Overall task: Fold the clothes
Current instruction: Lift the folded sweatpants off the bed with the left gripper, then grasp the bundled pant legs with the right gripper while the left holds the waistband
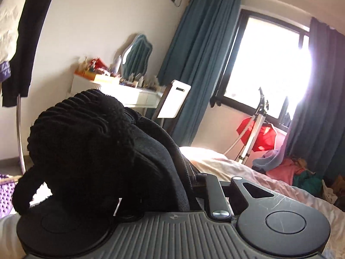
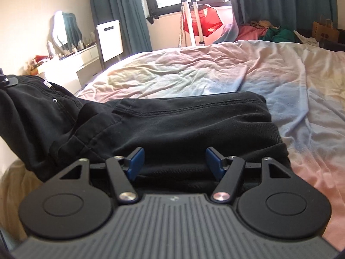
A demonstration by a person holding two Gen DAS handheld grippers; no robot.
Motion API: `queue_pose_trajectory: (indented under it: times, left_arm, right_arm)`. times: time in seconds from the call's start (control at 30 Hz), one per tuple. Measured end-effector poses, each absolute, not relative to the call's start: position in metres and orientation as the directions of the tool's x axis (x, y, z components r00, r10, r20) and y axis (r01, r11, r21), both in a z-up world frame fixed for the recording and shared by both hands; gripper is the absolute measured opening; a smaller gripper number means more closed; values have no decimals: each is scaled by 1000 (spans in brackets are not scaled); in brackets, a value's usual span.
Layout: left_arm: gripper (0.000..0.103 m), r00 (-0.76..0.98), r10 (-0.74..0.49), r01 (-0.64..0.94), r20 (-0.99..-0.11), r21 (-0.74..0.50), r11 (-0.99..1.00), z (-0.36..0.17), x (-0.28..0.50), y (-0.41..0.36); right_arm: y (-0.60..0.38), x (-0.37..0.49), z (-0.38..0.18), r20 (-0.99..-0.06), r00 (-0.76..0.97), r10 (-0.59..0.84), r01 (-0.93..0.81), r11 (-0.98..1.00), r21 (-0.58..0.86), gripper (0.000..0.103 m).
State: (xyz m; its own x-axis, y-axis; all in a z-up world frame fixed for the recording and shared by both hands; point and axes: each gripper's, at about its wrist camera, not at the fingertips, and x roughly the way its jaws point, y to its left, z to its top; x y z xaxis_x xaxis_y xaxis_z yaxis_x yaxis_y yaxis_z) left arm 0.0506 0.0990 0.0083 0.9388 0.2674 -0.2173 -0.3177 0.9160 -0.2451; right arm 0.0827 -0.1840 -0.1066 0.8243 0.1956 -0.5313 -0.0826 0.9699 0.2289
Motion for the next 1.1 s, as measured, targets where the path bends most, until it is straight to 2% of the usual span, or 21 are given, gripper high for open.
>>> queue_pose_trajectory:
  times: [0.13,0.23,0.33,0.47,0.63,0.8,0.87,0.9,0.97,1.03,1.07,1.1]
  left_arm:
    - [19,976,200,-210,-84,-134,969,37,45,-8]
    - [19,990,142,-143,-22,-55,988,37,44,-83]
    - [19,996,88,-88,4,50,995,19,48,-151]
    - [19,999,15,-4,-44,241,971,-33,67,-228]
    - [21,981,-33,113,-192,422,900,-112,109,-264]
    - [41,970,-74,188,-231,525,830,-138,115,-271]
    - [63,962,-84,224,-261,576,786,-143,111,-271]
    - [68,956,-94,248,-279,593,766,-144,110,-269]
    - [90,955,-109,261,-275,606,751,-142,103,-257]
    - [98,939,-112,292,-324,584,757,-137,112,-231]
    - [99,926,-119,315,-357,561,766,-133,108,-213]
    - [99,914,-135,340,-382,541,769,-130,103,-196]
  right_arm:
    - [-225,74,-93,-502,856,123,44,950,308,66]
    - [-263,67,-84,-475,879,43,148,922,358,66]
    - [-300,59,-77,-445,895,-17,228,877,424,66]
    - [-350,47,-78,-404,911,-76,303,790,533,68]
    - [-382,35,-80,-348,928,-133,331,721,608,68]
    - [-389,42,-91,-312,950,-30,252,665,703,69]
    - [-388,48,-97,-304,952,13,227,635,738,69]
    - [-387,50,-99,-305,952,31,220,624,750,69]
    - [-385,53,-103,-311,948,65,211,603,769,69]
    - [-384,56,-107,-306,946,110,192,572,797,69]
    - [-381,57,-109,-305,943,136,181,558,810,71]
    - [-378,58,-110,-303,939,161,172,544,821,79]
